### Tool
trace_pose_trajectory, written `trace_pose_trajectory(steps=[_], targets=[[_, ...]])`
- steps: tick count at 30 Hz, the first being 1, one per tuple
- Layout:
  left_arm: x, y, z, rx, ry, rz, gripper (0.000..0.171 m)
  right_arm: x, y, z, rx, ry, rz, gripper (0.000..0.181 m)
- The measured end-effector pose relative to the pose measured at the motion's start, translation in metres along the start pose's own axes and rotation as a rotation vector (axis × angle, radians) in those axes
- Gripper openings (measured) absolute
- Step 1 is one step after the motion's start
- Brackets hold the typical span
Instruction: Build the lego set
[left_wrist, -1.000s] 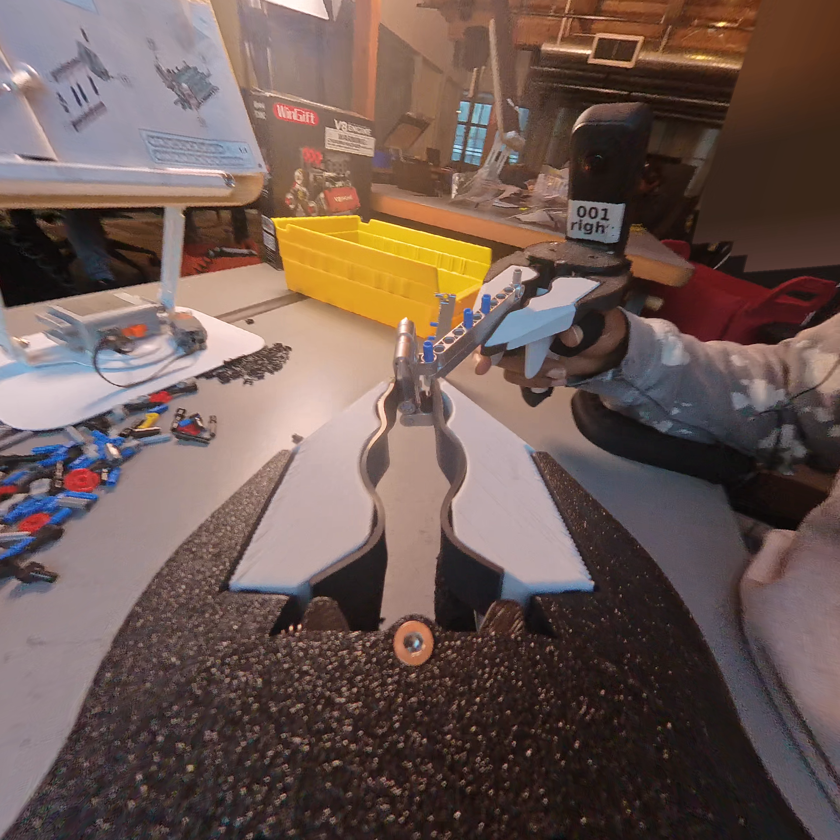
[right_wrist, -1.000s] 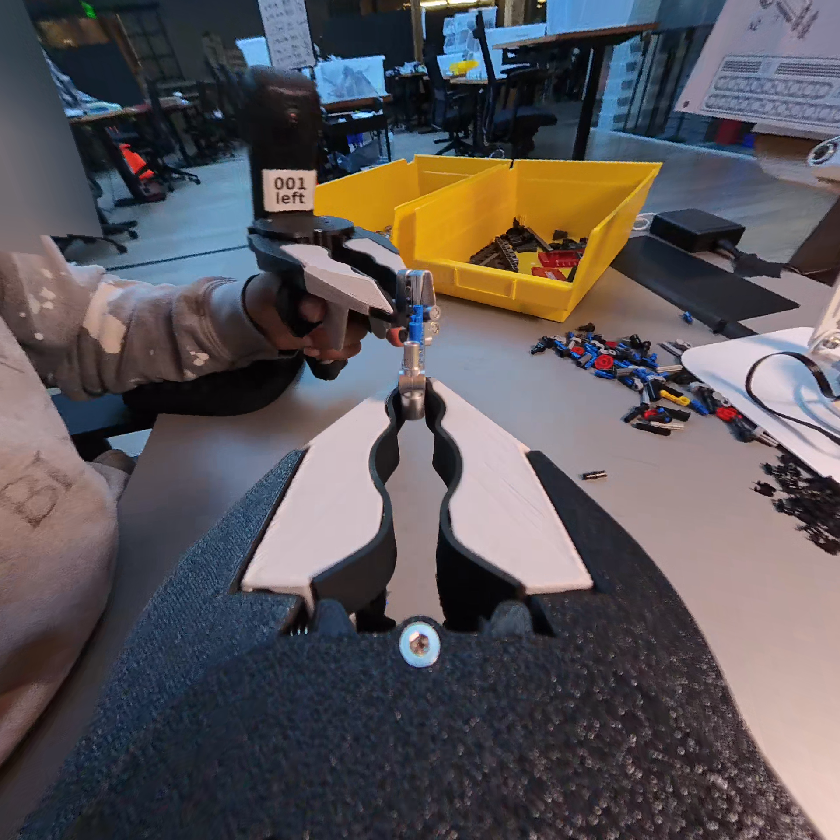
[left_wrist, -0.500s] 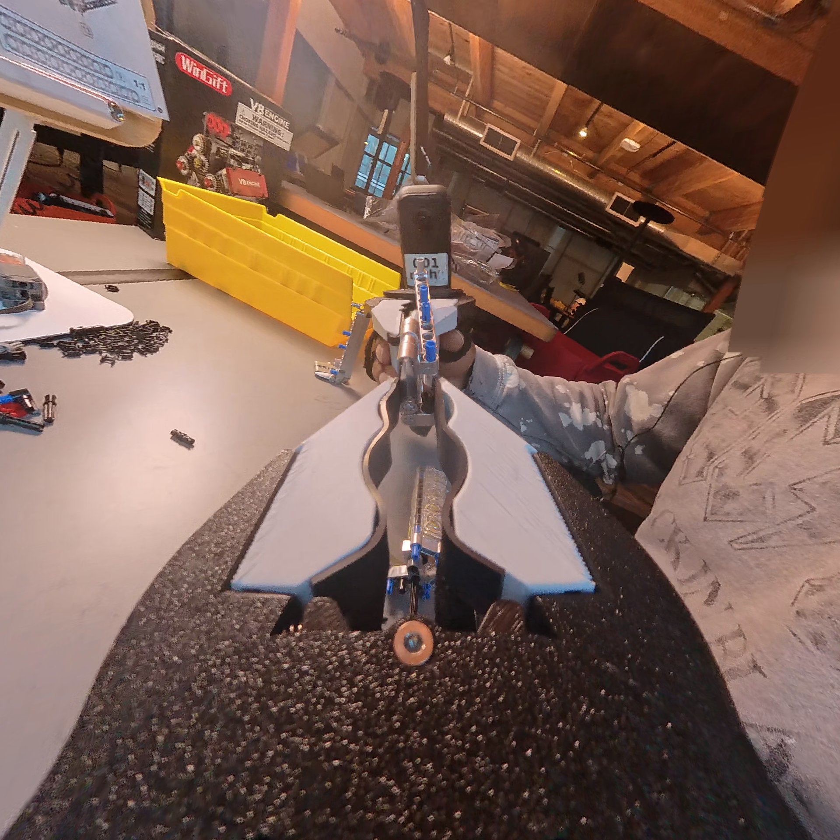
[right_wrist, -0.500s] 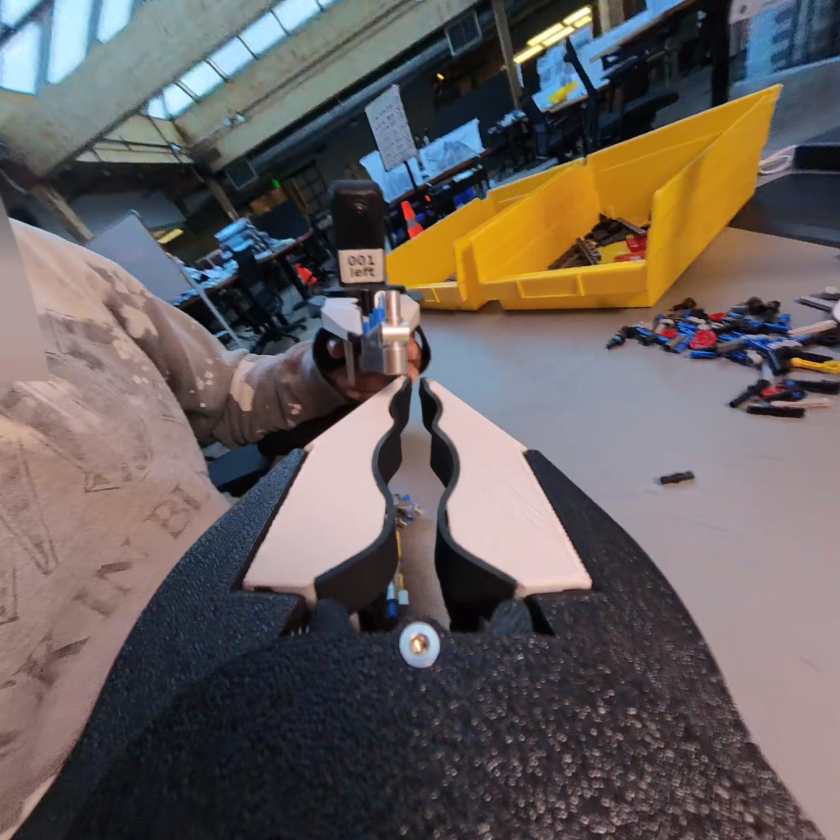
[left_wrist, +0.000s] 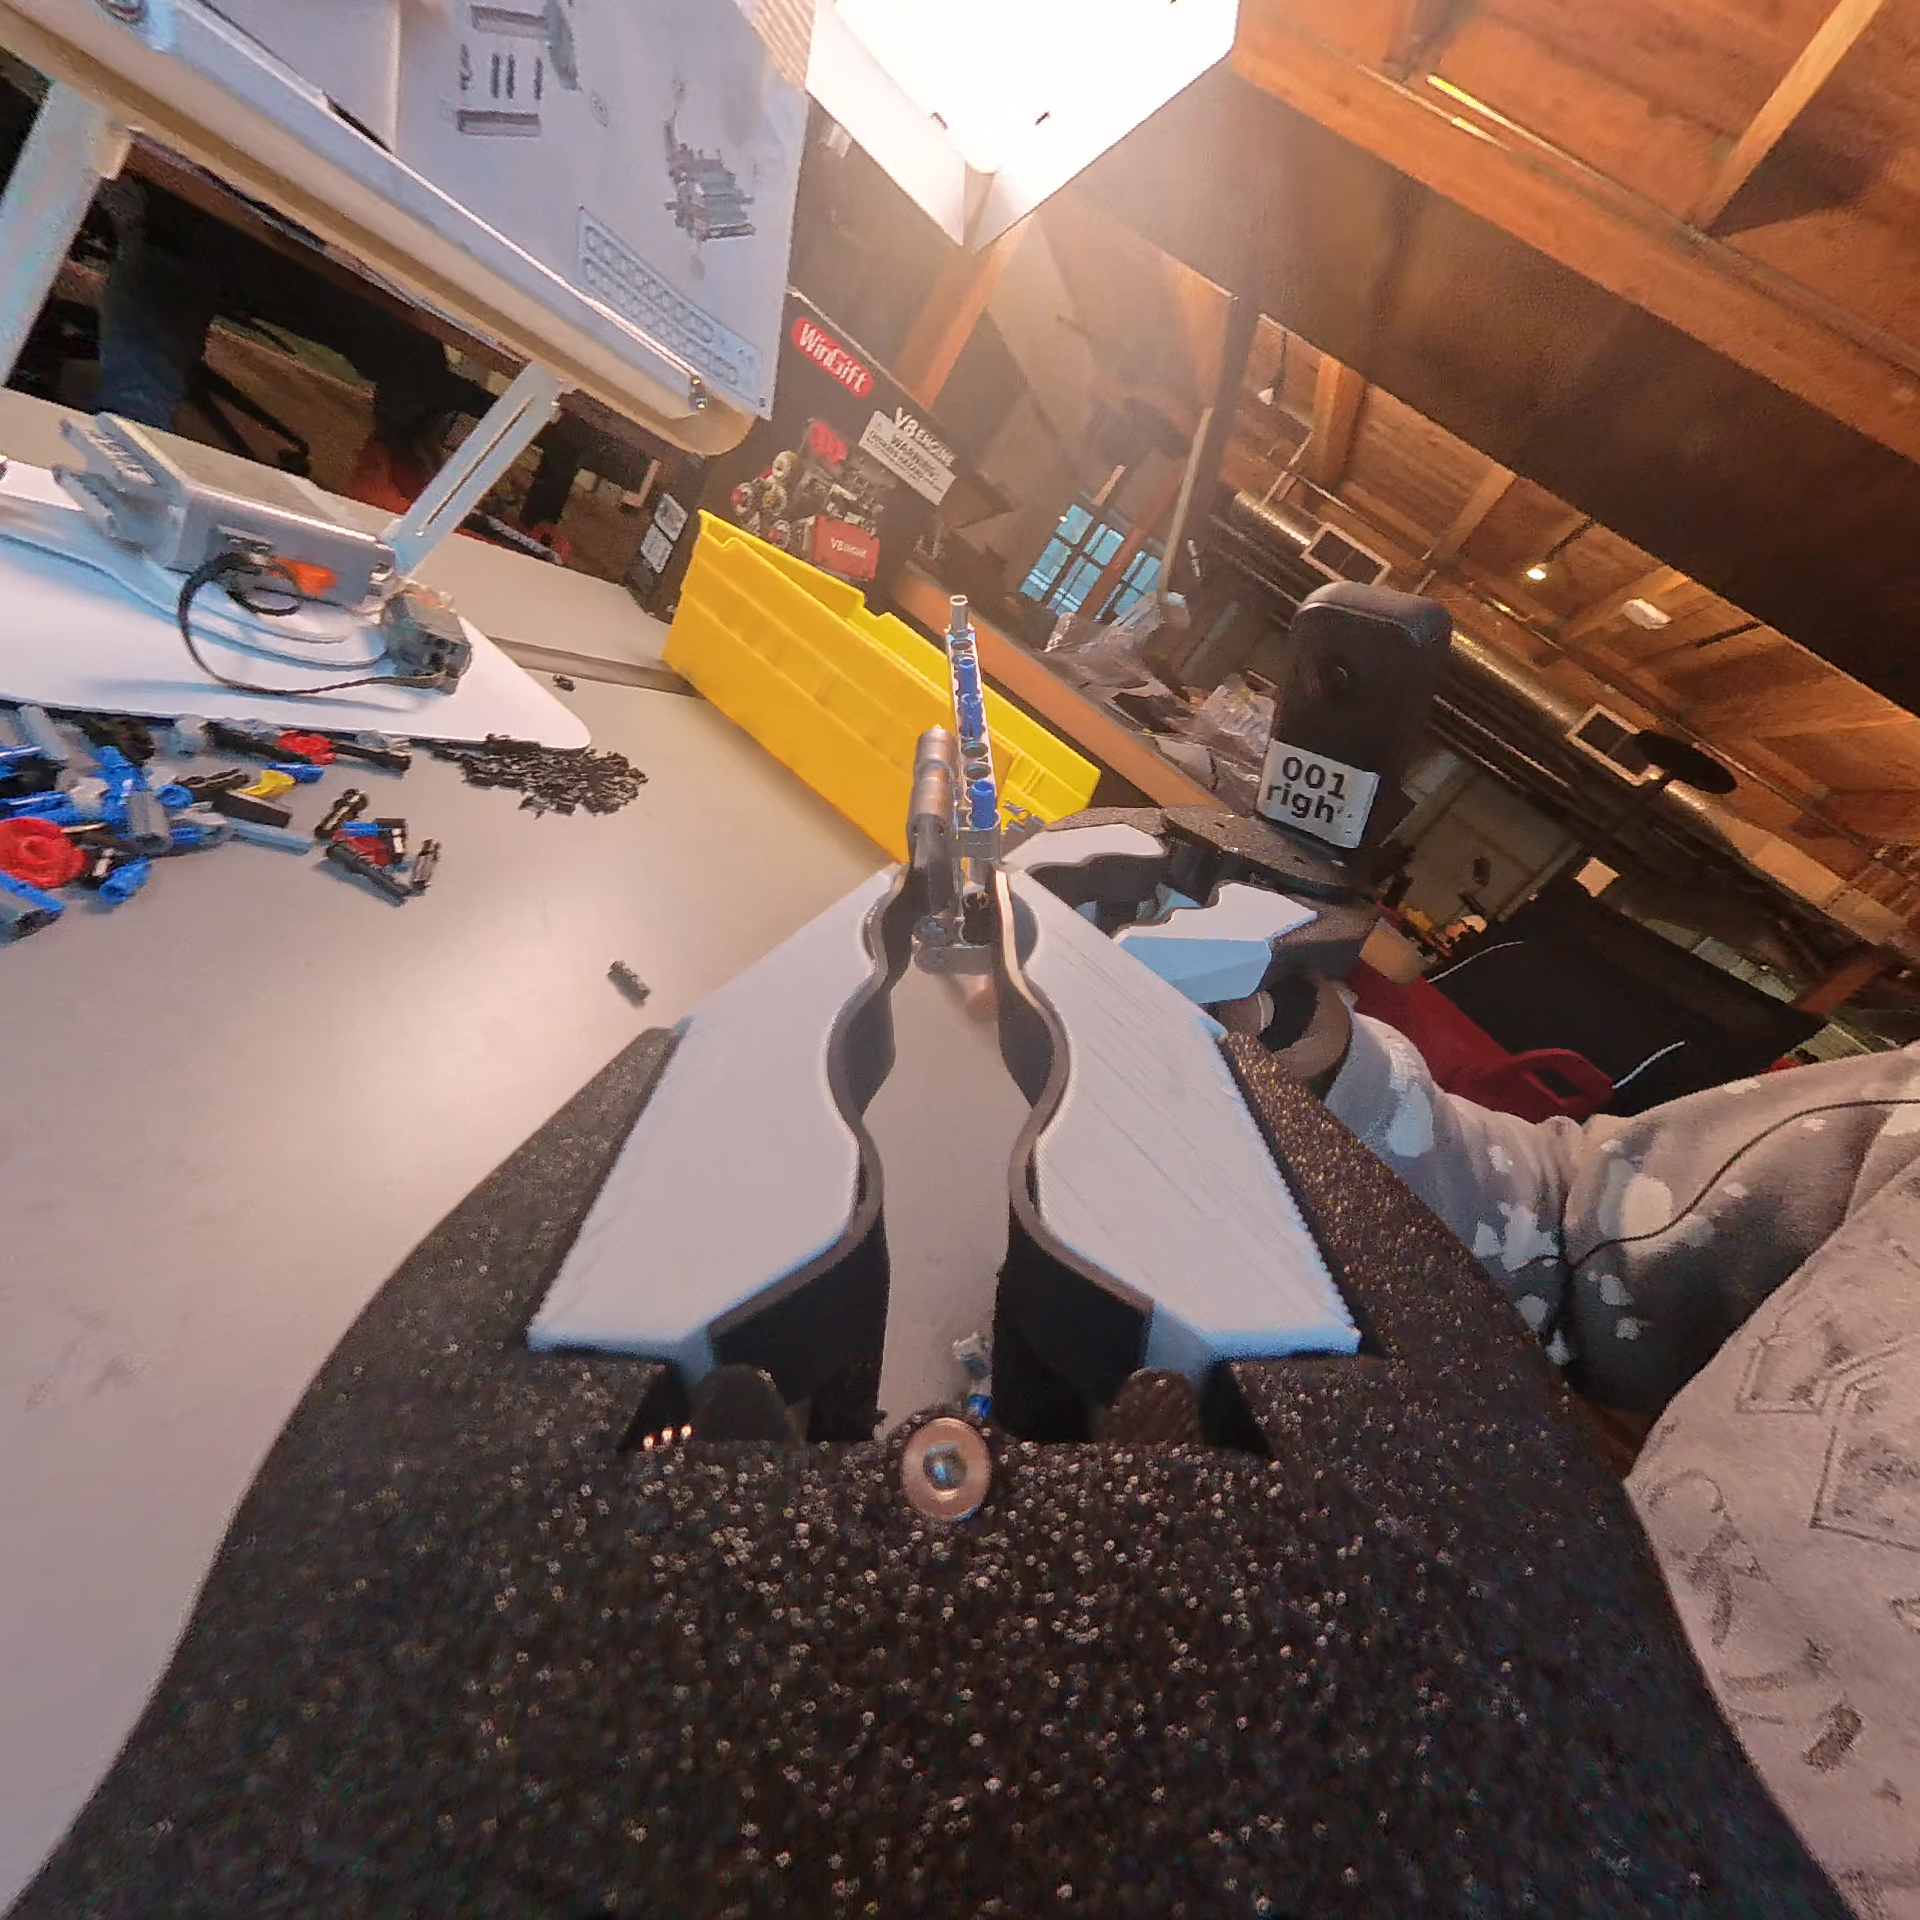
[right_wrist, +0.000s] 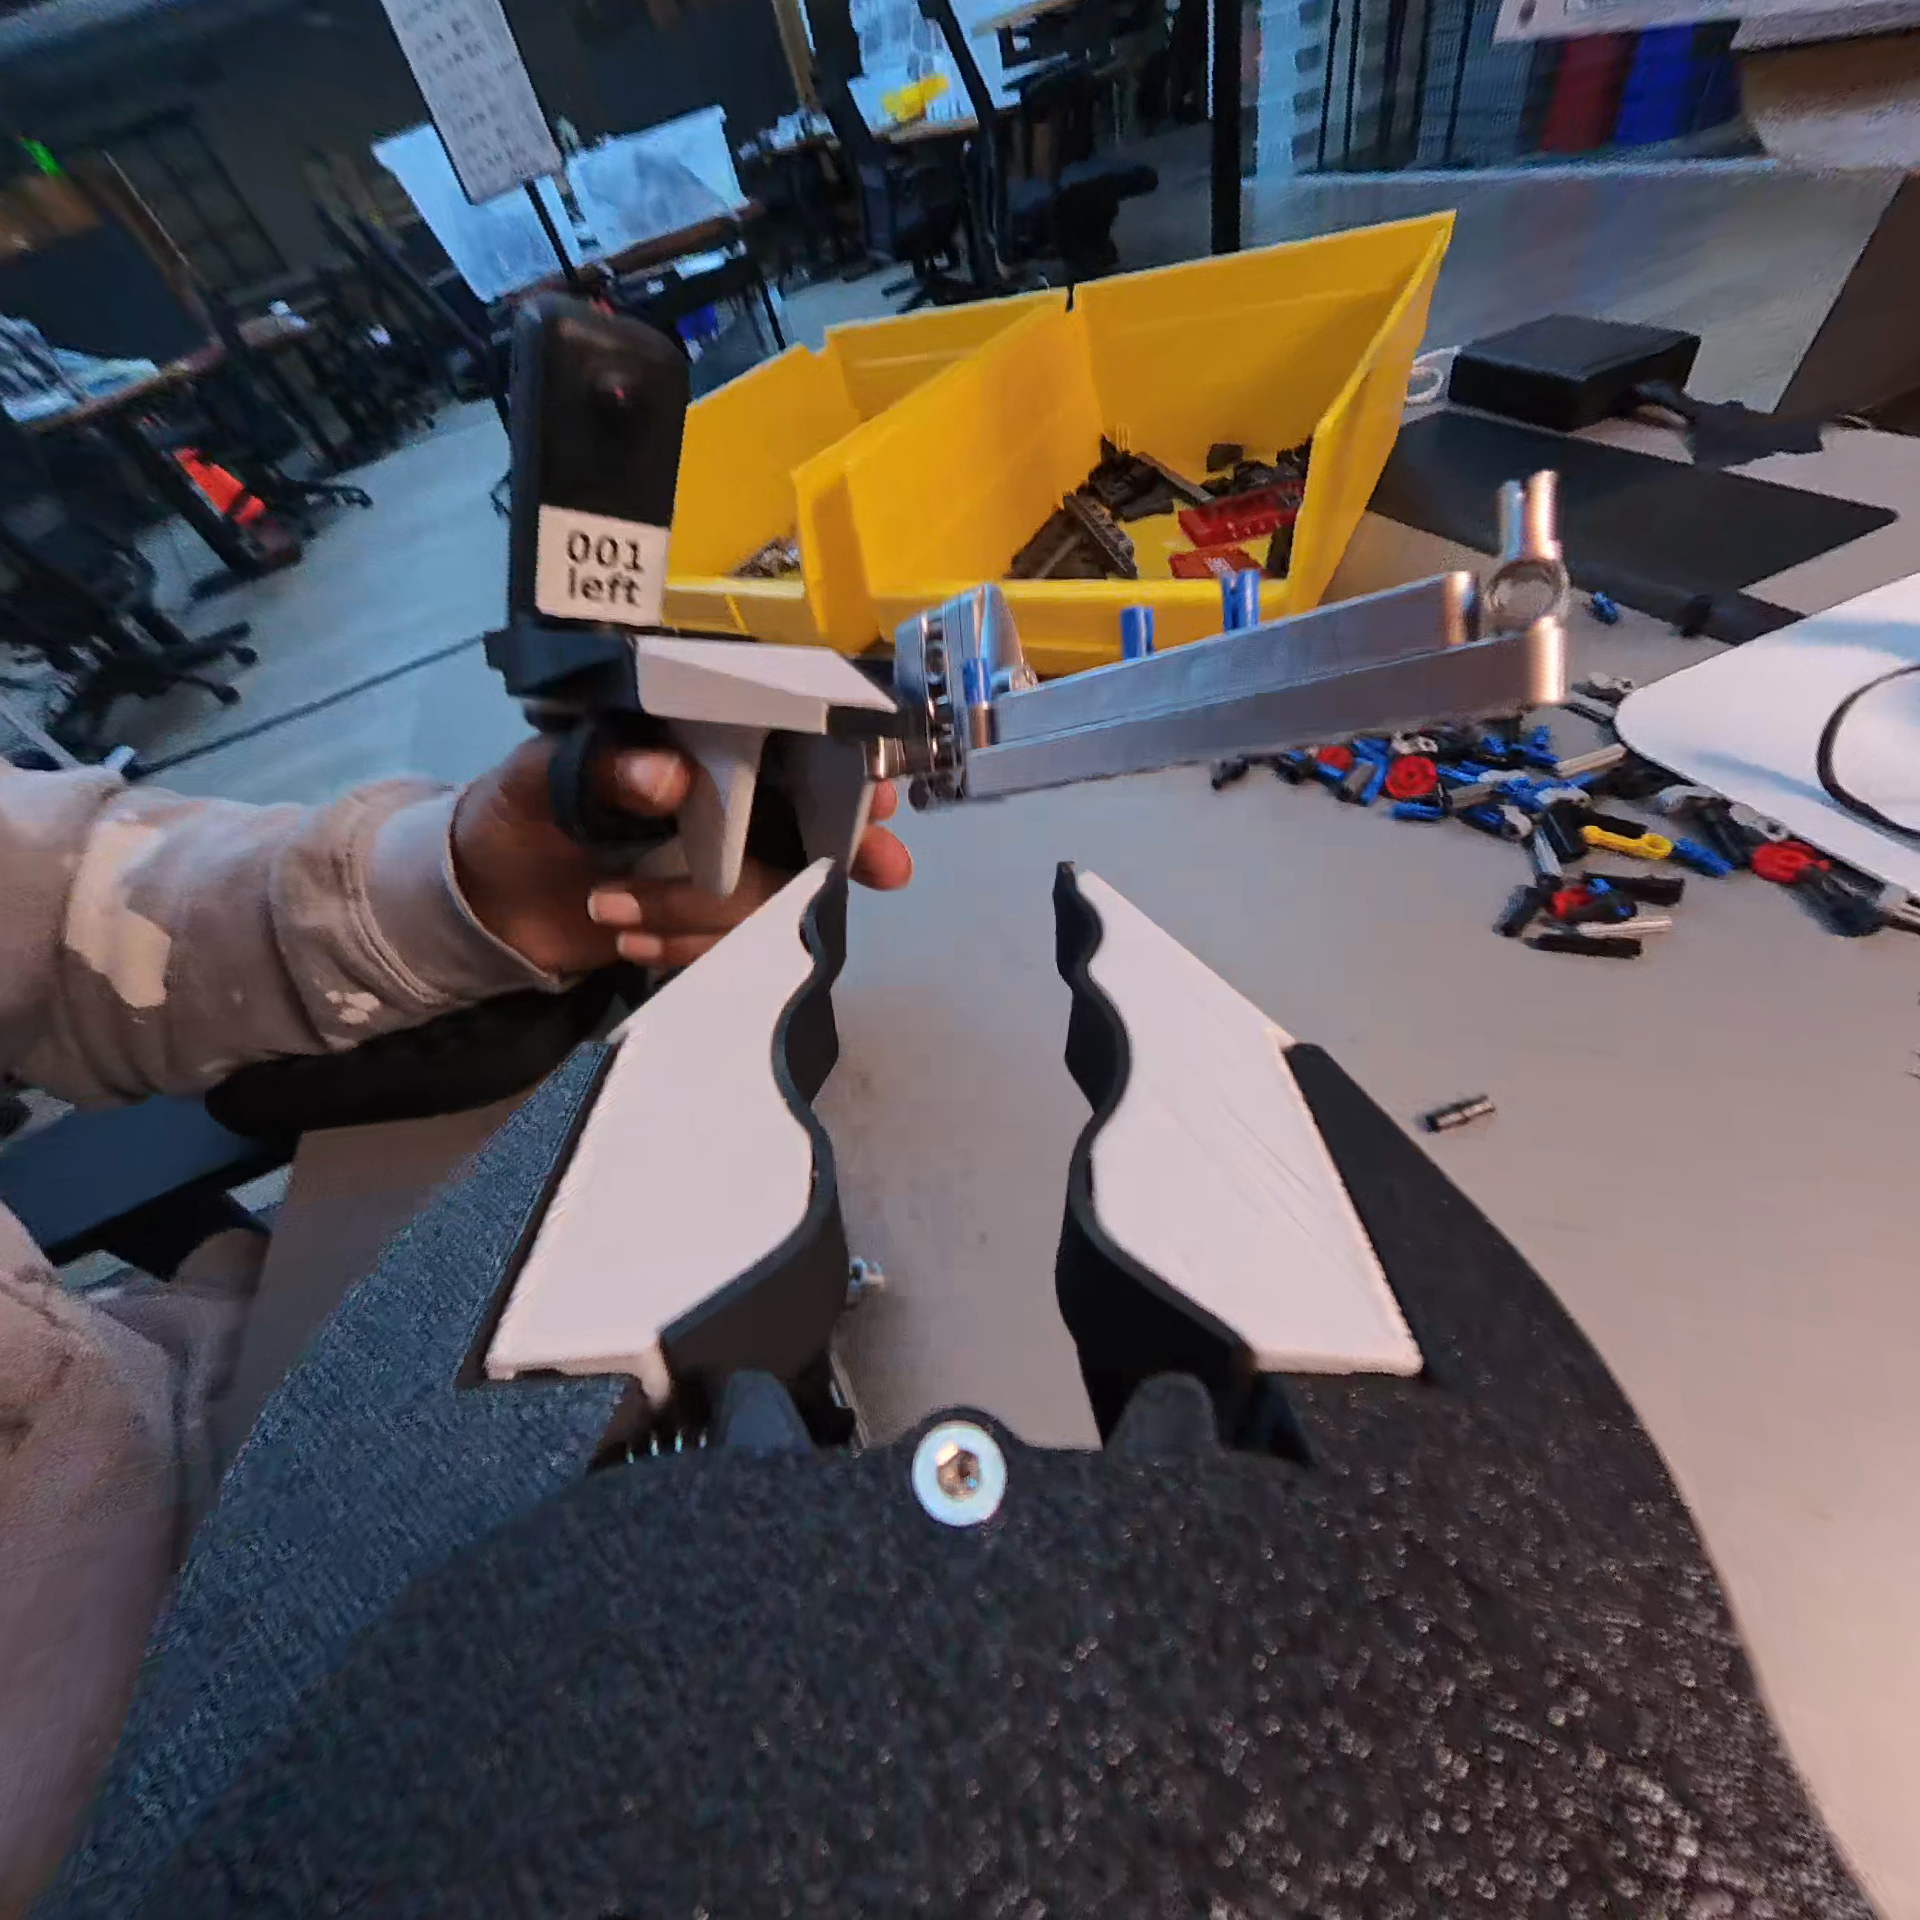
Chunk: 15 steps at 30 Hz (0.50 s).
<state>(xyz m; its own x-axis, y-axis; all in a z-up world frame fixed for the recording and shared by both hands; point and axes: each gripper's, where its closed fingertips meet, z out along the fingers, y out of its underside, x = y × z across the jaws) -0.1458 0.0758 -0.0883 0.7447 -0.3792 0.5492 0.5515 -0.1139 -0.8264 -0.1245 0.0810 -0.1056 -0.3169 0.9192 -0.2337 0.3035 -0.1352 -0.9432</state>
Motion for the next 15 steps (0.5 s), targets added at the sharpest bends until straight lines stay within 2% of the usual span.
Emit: trace_pose_trajectory(steps=[2, 3, 5, 6, 10, 15], targets=[[0.010, 0.002, 0.004, 0.004, 0.042, 0.007, 0.012, -0.006, -0.016, -0.003, 0.088, -0.044, 0.045, 0.042], [0.015, 0.004, 0.005, -0.001, 0.062, 0.011, 0.012, -0.008, -0.023, -0.006, 0.126, -0.074, 0.079, 0.037], [0.024, 0.007, 0.007, -0.009, 0.106, 0.018, 0.012, -0.009, -0.030, -0.012, 0.166, -0.125, 0.127, 0.012], [0.028, 0.011, 0.009, -0.034, 0.127, 0.020, 0.012, -0.013, -0.030, -0.015, 0.165, -0.170, 0.122, 0.010], [0.027, 0.030, 0.009, -0.159, 0.133, 0.070, 0.012, -0.020, -0.017, -0.020, 0.018, -0.266, 0.083, 0.008], [0.033, 0.039, 0.001, -0.271, 0.189, 0.092, 0.014, -0.028, 0.004, -0.024, -0.106, -0.405, 0.185, 0.007]])
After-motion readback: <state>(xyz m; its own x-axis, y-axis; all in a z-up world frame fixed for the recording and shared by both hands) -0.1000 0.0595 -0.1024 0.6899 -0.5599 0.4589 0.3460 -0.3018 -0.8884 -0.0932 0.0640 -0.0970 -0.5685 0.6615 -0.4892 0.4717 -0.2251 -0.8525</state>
